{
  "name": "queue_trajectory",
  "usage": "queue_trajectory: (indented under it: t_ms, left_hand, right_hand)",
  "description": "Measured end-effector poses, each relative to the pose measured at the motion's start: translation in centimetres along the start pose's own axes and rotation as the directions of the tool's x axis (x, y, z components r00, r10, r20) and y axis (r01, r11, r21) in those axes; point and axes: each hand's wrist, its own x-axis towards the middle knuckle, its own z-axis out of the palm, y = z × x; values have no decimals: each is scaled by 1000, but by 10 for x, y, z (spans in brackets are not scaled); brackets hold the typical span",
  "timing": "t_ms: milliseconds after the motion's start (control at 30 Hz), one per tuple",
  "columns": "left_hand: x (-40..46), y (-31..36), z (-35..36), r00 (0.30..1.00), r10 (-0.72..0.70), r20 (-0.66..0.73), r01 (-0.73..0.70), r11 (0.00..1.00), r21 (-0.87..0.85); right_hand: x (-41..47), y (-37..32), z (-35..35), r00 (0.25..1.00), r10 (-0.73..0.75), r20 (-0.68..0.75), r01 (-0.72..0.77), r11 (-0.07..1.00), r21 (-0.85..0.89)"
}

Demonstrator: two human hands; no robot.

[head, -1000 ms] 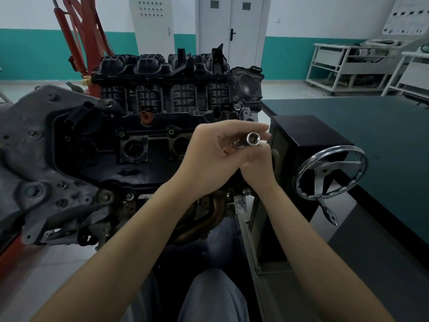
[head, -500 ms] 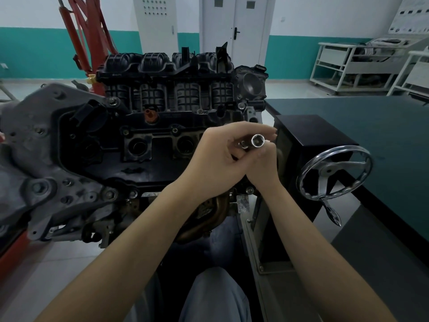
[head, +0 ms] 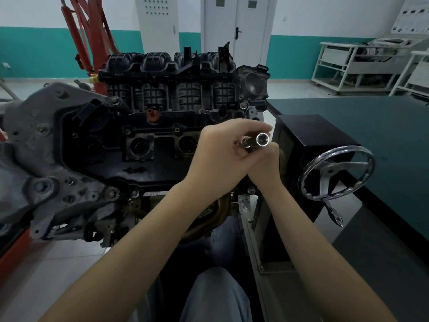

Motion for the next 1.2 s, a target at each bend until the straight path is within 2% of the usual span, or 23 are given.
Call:
queue_trajectory:
  t_ms: [100, 200, 300, 367, 500, 667, 733, 867, 933, 1067, 1133, 1200]
  left_hand:
    - [0, 0, 1, 996, -4, -86, 7, 999, 38]
    - [-1, -1, -1, 997, -74, 0, 73, 993, -90]
    - [-2, -2, -3, 992, -91, 82, 105, 978, -182]
    - [-1, -1, -1, 993, -86, 79, 96, 988, -125]
    - [0, -2, 2, 998, -54, -30, 53, 998, -37]
    - [0, -2, -3, 991, -73, 115, 97, 969, -227]
    - [1, -1, -1, 989, -65, 135, 89, 979, -184]
    - [2, -3, 5, 999, -48, -22, 48, 998, -41]
    - [3, -3, 6, 998, -59, -30, 57, 996, -67]
    - [2, -3, 1, 991, -97, 95, 119, 958, -261]
    - [3, -3, 0, 991, -77, 107, 100, 970, -224]
    - [4, -2, 1, 996, -74, 47, 79, 987, -139]
  right_hand:
    - [1, 2, -1, 1000, -13, -21, 13, 999, -32]
    - [1, 11, -4, 996, 9, -90, -14, 999, -50]
    - [1, 15, -6, 995, 11, -96, -16, 998, -53]
    - [0, 13, -5, 996, -5, -93, 5, 1000, -8]
    - [1, 12, -3, 995, -21, -99, 18, 999, -29]
    - [1, 18, -6, 995, 19, -98, -24, 998, -51]
    - [1, 12, -4, 994, 33, -104, -35, 999, -12]
    - [1, 0, 1, 995, 21, -95, -18, 999, 28]
    - [1, 4, -1, 994, 17, -106, -14, 999, 30]
    - [0, 15, -3, 992, 3, -122, -1, 1000, 16]
    - [1, 15, -3, 992, -23, -127, 23, 1000, 1]
    - [0, 16, -3, 994, -46, -100, 48, 999, 14]
